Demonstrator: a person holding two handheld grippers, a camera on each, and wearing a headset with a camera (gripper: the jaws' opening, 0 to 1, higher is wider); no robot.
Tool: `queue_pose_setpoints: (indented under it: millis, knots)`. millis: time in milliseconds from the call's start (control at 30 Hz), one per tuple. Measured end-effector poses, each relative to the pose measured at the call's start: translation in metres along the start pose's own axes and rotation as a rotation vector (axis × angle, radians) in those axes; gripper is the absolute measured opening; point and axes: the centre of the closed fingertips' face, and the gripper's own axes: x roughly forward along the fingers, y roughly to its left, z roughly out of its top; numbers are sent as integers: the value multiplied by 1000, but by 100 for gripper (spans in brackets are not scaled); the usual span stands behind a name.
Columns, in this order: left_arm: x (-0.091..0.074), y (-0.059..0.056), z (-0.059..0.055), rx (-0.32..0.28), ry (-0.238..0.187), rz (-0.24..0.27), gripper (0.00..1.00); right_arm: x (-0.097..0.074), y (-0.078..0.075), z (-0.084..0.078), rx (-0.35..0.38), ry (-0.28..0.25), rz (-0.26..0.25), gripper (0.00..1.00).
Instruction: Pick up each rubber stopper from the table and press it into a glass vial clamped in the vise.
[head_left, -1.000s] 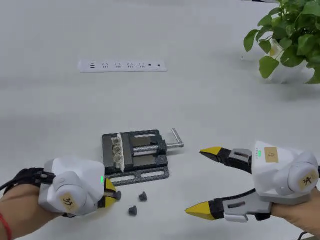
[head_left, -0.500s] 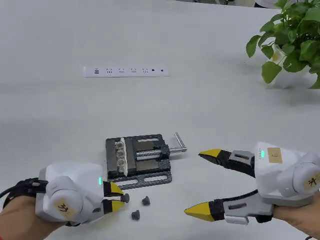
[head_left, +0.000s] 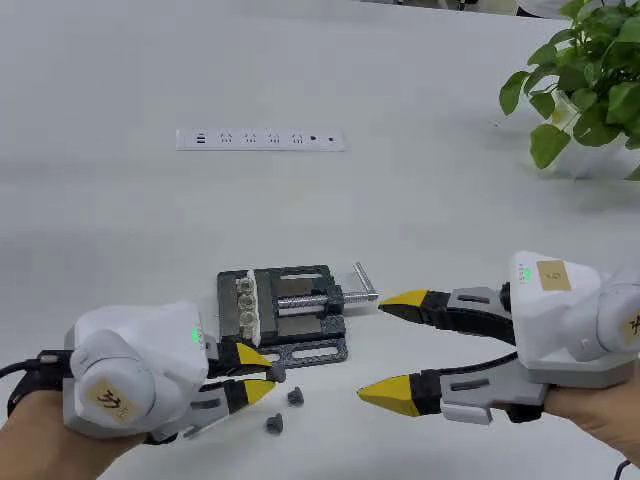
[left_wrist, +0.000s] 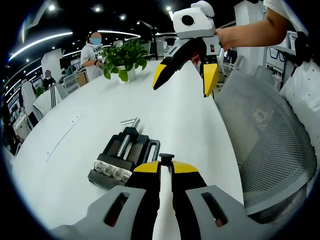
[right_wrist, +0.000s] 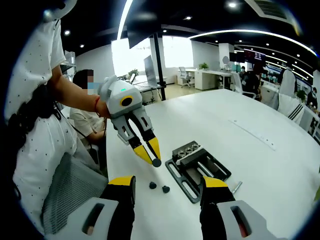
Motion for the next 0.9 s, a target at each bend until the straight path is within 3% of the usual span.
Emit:
queue_pose_setpoints:
  millis: [233,433,900]
  knots:
    - [-4,-3,17,-16,-52,11,4,9,15,11,9,4,63,32]
    - [-6,-10,25,-6,-65,9,4,16,23,14,-27,18,95,23]
    - [-7,-24,43,-5,-107,-4,4,29,36,14,-100,54,140,15]
